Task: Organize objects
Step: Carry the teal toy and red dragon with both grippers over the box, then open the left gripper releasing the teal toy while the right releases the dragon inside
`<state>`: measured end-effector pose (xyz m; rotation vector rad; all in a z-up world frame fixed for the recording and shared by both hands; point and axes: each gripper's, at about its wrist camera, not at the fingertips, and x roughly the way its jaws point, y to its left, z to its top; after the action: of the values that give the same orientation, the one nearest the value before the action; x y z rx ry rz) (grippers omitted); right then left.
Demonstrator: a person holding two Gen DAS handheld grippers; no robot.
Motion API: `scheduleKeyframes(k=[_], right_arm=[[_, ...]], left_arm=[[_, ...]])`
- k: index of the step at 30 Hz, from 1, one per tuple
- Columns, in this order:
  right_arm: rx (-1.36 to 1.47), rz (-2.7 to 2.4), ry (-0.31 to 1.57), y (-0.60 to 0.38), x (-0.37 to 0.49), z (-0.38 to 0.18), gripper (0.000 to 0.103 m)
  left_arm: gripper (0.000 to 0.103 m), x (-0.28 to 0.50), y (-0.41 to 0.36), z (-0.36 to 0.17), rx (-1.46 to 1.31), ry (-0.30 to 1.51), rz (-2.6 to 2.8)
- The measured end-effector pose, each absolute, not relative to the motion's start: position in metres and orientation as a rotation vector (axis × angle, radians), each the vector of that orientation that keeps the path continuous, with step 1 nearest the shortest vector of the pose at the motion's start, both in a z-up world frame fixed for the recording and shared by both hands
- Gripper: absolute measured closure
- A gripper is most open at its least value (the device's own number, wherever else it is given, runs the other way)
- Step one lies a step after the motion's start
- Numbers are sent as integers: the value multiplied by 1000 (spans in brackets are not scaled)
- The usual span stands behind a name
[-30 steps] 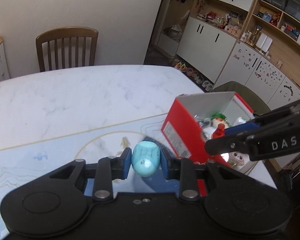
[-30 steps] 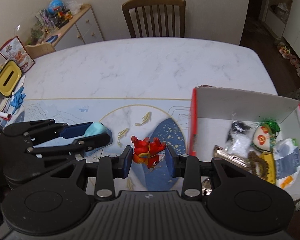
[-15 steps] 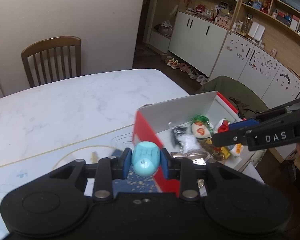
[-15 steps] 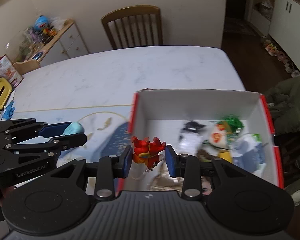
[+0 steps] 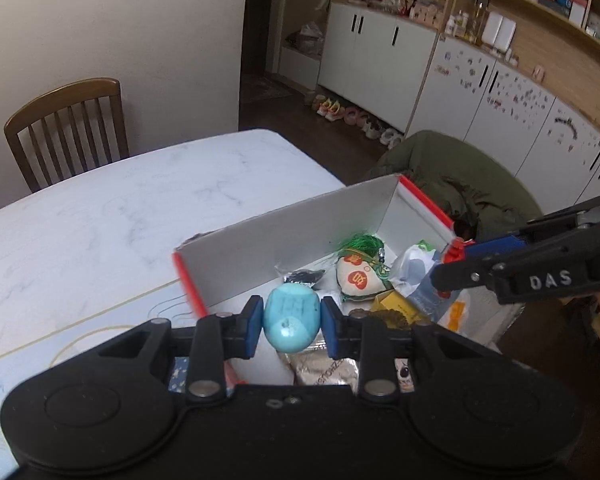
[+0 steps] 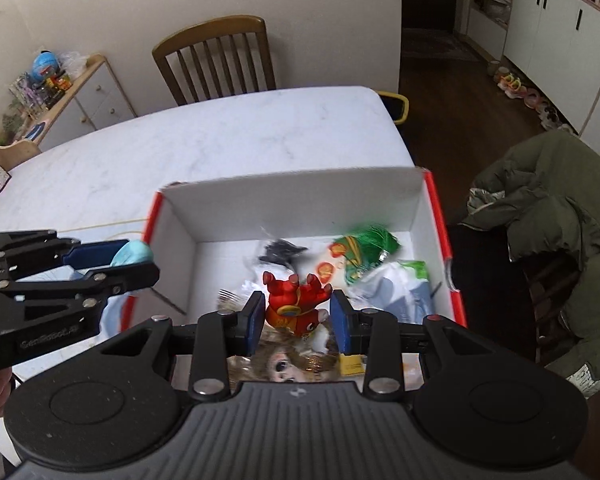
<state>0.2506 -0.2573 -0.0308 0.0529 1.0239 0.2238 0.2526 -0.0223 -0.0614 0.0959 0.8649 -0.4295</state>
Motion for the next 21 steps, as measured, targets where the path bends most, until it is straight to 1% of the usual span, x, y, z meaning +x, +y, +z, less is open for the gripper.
scheduleKeyframes(k=[7,14,21], right_arm=[[54,244,1047,-271,257,-55,69],[33,286,1082,-267,259,-76,69],[-6,318,1106,-262,260,-86,69]], left_arm=[[74,277,-51,-83,106,925,-411],[74,294,-76,-95,127,948,-399],[74,308,-95,-113,143,979,-384]])
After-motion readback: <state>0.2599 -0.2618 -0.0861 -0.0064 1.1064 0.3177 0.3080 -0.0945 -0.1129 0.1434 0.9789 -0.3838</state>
